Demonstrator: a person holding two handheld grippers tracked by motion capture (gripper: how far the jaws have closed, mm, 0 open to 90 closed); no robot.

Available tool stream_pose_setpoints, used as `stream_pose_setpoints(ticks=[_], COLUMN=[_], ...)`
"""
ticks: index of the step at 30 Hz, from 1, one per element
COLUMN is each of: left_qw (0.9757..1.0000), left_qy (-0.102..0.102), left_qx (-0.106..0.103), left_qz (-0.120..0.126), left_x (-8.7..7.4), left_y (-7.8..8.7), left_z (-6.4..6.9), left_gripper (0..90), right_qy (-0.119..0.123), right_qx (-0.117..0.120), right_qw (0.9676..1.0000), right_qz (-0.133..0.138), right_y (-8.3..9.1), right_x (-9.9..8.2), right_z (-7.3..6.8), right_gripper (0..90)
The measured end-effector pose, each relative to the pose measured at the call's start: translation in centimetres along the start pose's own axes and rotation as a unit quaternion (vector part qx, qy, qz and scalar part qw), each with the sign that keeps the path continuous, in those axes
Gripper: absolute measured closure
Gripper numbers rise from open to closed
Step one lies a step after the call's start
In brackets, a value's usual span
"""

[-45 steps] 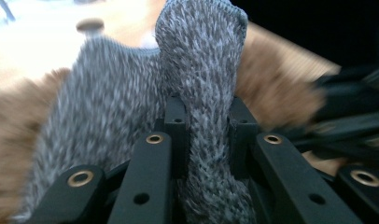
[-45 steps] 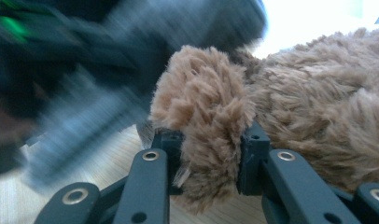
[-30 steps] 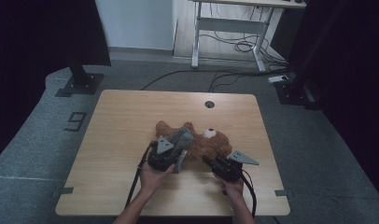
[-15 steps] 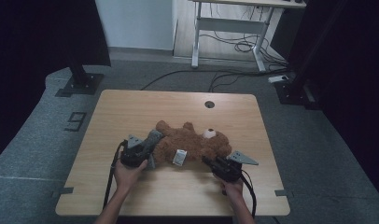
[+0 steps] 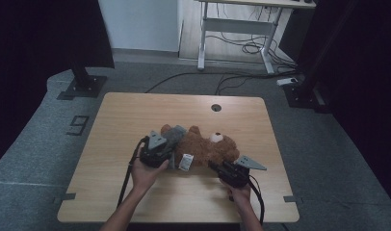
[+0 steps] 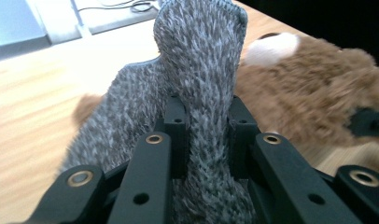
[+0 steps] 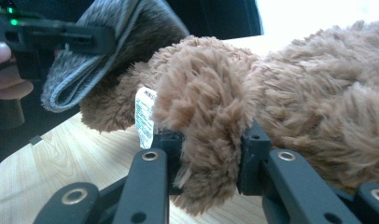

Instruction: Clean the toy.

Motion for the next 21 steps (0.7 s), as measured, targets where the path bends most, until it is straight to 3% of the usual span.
stream_pose_setpoints(ticks=[1, 3, 4, 5, 7, 14, 21], left_qw=[1.0000, 0.9997, 0.9997, 0.9994, 0.9991, 0.9984, 0.9984], left_qy=[0.000, -0.010, -0.010, -0.013, -0.009, -0.005, 0.015], left_qx=[0.000, -0.014, -0.014, -0.012, -0.013, -0.015, -0.031], left_qz=[0.000, -0.015, -0.015, -0.031, -0.039, -0.054, -0.046], left_x=[0.0, 0.3, 0.3, 0.0, -0.3, -1.1, -2.2], left_y=[0.0, -2.1, -2.1, -3.6, -4.6, -5.0, -4.9], left_z=[0.0, 1.7, 1.7, 2.2, 2.4, 2.4, 2.2], left_gripper=[74.7, 74.6, 74.6, 74.5, 74.4, 73.9, 74.7], right_qy=[0.000, 0.001, 0.001, 0.003, 0.004, 0.019, 0.059], right_qx=[0.000, 0.000, 0.000, -0.001, -0.002, 0.000, 0.000], right_qw=[1.0000, 1.0000, 1.0000, 1.0000, 1.0000, 0.9998, 0.9981], right_qz=[0.000, 0.000, 0.000, -0.001, -0.001, -0.001, -0.019], right_y=[0.0, 0.0, 0.0, 0.0, 0.0, -0.2, -1.3], right_x=[0.0, 0.0, 0.0, 0.0, 0.0, 0.2, -0.1], right_z=[0.0, 0.0, 0.0, 0.0, 0.0, -0.7, -2.5], right_gripper=[70.0, 70.0, 70.0, 69.8, 69.5, 68.1, 65.1])
Point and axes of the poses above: each handheld gripper's, and its own axes: y roughly backward along the jaws, x roughly out of its top, z roughly to its right, the point moved 9 cm from there along -y, roughly forward along the jaws, and after that the axes turned 9 degrees about y, right-handed, at the moved point
